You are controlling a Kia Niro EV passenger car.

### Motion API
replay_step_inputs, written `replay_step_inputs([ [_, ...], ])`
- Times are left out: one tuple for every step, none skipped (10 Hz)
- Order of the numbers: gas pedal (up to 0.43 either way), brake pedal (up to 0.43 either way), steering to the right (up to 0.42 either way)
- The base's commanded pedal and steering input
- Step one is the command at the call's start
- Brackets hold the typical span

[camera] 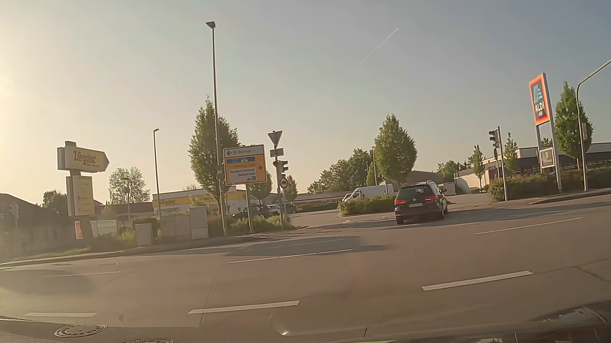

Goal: Follow the waypoints while adhering to traffic rules and regulations

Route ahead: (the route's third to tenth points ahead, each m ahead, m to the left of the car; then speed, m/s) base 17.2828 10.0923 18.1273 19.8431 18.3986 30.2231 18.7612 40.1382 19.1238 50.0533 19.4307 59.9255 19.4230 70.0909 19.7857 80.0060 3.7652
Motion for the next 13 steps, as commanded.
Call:
replay_step_inputs([
  [0.047, 0.0, -0.078],
  [0.047, 0.0, -0.1],
  [0.047, 0.0, -0.125],
  [0.047, 0.0, -0.165],
  [0.079, 0.0, -0.203],
  [0.079, 0.0, -0.232],
  [0.087, 0.0, -0.257],
  [0.087, 0.0, -0.272],
  [0.087, 0.0, -0.278],
  [0.087, 0.0, -0.287],
  [0.087, 0.0, -0.301],
  [0.087, 0.0, -0.311],
  [0.087, 0.0, -0.324],
])
